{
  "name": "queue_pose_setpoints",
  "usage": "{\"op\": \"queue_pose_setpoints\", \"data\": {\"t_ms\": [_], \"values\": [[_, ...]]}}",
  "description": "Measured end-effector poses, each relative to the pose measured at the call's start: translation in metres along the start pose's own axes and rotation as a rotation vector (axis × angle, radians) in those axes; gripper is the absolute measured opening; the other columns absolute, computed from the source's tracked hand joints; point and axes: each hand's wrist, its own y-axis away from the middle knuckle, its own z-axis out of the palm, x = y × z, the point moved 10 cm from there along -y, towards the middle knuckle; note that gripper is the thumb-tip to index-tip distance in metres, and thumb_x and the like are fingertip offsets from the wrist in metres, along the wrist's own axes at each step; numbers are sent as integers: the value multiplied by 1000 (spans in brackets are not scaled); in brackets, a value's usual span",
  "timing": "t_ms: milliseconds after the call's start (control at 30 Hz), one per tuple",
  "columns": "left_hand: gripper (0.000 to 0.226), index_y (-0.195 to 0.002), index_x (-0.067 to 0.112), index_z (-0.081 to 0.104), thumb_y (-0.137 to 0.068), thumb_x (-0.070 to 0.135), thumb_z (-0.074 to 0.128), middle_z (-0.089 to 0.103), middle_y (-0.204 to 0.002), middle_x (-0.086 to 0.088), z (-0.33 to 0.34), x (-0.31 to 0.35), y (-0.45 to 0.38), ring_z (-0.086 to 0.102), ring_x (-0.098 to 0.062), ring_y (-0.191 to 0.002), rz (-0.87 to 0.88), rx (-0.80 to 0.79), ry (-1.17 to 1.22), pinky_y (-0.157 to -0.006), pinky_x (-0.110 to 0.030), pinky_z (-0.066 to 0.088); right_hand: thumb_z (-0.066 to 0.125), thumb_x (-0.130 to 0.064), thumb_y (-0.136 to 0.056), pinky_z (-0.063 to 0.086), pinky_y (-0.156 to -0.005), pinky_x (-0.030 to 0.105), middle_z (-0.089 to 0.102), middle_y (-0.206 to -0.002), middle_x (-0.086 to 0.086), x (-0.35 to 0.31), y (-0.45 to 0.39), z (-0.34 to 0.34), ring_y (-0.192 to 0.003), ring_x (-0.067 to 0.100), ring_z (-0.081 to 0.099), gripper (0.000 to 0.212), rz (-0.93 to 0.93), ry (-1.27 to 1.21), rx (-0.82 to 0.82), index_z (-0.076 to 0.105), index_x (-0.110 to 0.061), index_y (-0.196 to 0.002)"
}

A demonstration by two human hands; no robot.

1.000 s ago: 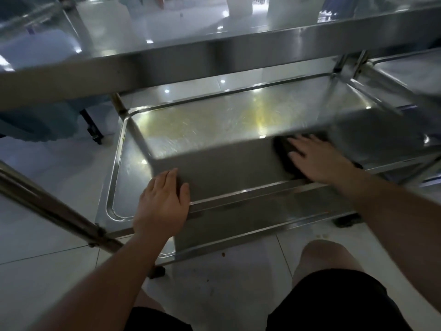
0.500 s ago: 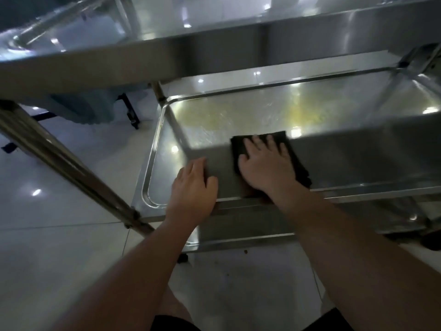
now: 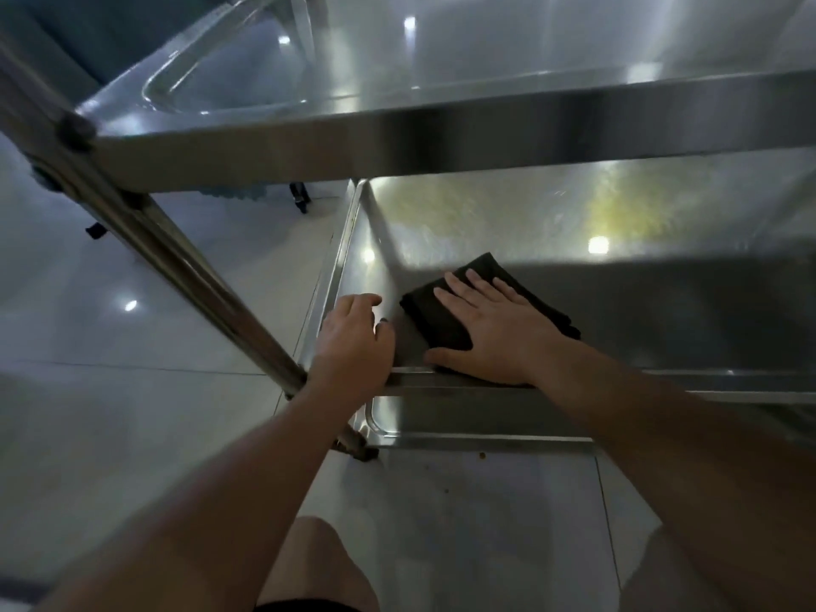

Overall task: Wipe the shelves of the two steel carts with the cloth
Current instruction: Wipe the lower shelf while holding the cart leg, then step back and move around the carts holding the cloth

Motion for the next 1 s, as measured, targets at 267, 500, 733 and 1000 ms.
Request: {"op": "queue_pose_setpoints", "data": {"t_ms": [267, 500, 733, 1000], "values": [[38, -142, 17, 55, -105, 26, 51, 54, -139, -1, -18, 11, 56, 52, -21, -122, 22, -165, -45, -101, -41, 50, 68, -56, -91, -11, -127, 40, -21, -171, -9, -10, 51, 17, -157, 17, -22, 113, -93, 77, -143, -15, -32, -164], [52, -152, 17, 48, -104, 39, 49, 52, -152, -6, -46, 19, 136, 46, -28, -142, -111, -482, -186, -117, -45, 39, 45, 0, -99, 12, -128, 37, 9, -174, -5, -39, 117, 1, -160, 21, 9, 79, 96, -143, -370, 14, -25, -167], [67, -166, 23, 26, -105, 45, 42, 31, -171, 1, -114, 37, 234, 27, -21, -157, -200, -828, -243, -123, -40, 26, 55, -8, -98, 49, -92, 33, 63, -130, 11, -119, 239, -56, -113, 28, 62, 39, 237, -78, -995, 55, -20, -136], [64, -163, 25, 31, -104, 47, 40, 38, -166, 2, -270, 40, 274, 36, -21, -150, -243, -765, -262, -117, -38, 32, 55, -6, -100, 46, -87, 31, 62, -130, 9, -235, 270, -178, -120, 26, 63, 41, 321, -53, -1077, 54, -15, -139]]}}
